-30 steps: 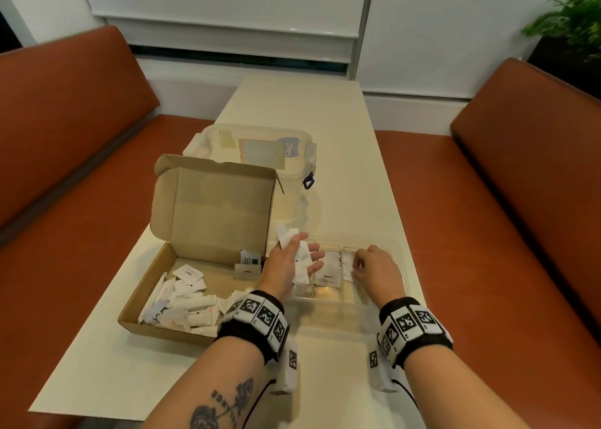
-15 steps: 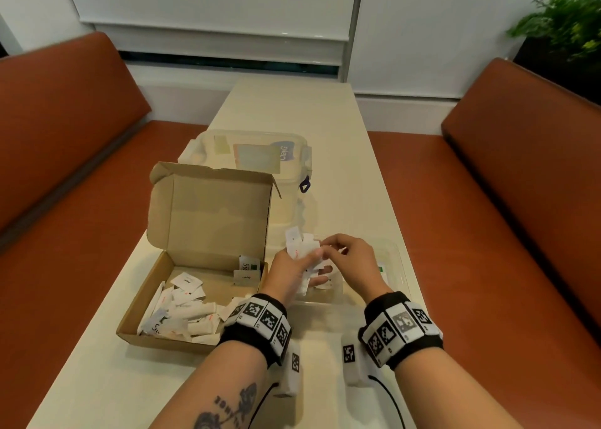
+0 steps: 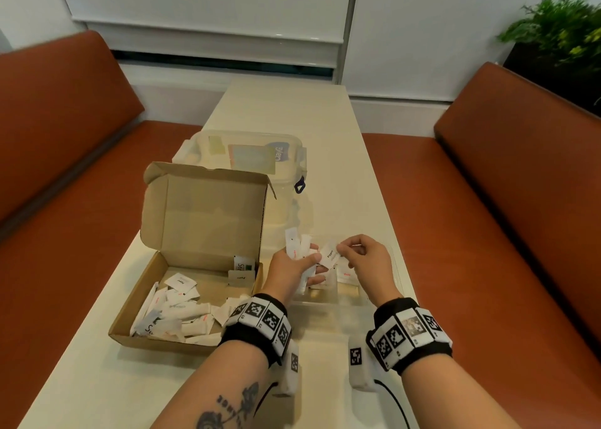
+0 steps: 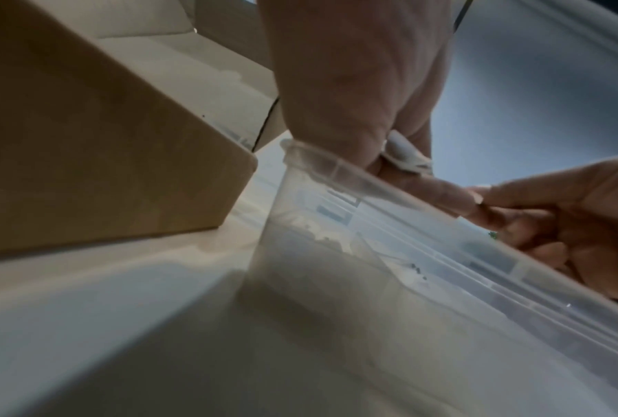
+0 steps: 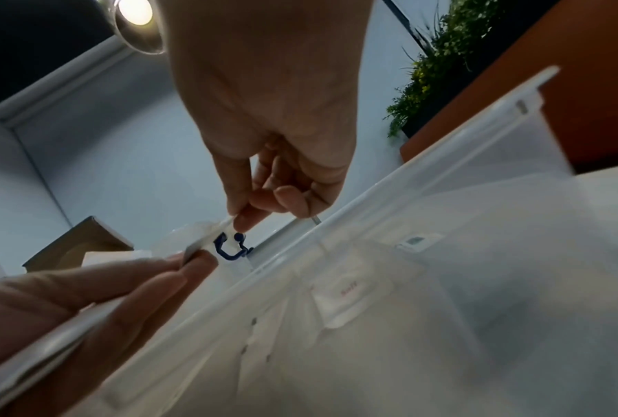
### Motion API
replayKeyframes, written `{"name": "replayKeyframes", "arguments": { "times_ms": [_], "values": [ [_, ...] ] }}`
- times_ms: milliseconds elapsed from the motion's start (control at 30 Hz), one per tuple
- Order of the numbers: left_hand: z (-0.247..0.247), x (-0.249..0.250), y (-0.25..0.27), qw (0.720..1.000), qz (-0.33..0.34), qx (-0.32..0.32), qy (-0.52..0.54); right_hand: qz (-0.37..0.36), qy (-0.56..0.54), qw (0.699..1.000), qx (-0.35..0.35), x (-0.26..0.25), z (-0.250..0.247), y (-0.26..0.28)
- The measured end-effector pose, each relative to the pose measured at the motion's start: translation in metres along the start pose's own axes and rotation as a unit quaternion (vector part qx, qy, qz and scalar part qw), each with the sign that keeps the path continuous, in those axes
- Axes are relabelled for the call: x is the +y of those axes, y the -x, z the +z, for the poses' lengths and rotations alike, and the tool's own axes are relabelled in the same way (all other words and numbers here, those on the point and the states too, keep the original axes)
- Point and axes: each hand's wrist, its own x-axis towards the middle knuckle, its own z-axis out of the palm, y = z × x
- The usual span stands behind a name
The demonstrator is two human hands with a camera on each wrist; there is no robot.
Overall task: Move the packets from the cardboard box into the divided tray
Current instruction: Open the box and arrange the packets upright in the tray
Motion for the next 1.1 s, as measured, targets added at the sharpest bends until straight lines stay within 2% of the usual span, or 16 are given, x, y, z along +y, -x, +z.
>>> {"name": "replayKeyframes", "arguments": {
  "times_ms": [100,200,300,400,533,600,733,900,1000,1100],
  "values": [
    [0.004,-0.002,-0.001,1.000,0.008,0.012,0.011,0.027,-0.009,1.000,-0.012,0.002,0.002,0.003],
    [0.008,-0.003,-0.003,0.999,0.014,0.038,0.020,0.019,0.003,1.000,-0.013,0.000,0.002,0.003],
    [0.009,-0.001,-0.005,0.995,0.044,0.082,0.017,-0.020,0.088,0.995,-0.038,-0.009,-0.001,-0.003],
    [0.008,0.002,-0.007,0.990,0.059,0.119,0.039,-0.020,0.170,0.984,-0.054,-0.014,0.003,-0.007],
    [0.007,0.002,-0.002,0.996,0.037,0.084,0.005,0.030,0.054,0.998,0.021,-0.009,0.014,-0.003],
    [0.007,0.001,0.000,0.996,0.034,0.081,-0.018,0.048,0.006,0.998,0.030,-0.006,0.017,-0.001],
    [0.005,0.004,-0.001,0.995,0.044,0.080,-0.041,0.039,0.023,0.999,-0.012,-0.006,0.020,-0.001],
    [0.003,0.003,-0.004,0.990,0.056,0.063,-0.116,-0.048,0.156,0.983,-0.087,-0.021,0.013,-0.012],
    [0.001,0.002,-0.006,0.987,0.079,0.097,-0.098,-0.035,0.206,0.972,-0.107,-0.023,0.009,-0.017],
    [-0.001,0.003,-0.009,0.988,0.087,0.123,-0.041,-0.004,0.202,0.974,-0.103,-0.014,0.009,-0.011]
  ]
}}
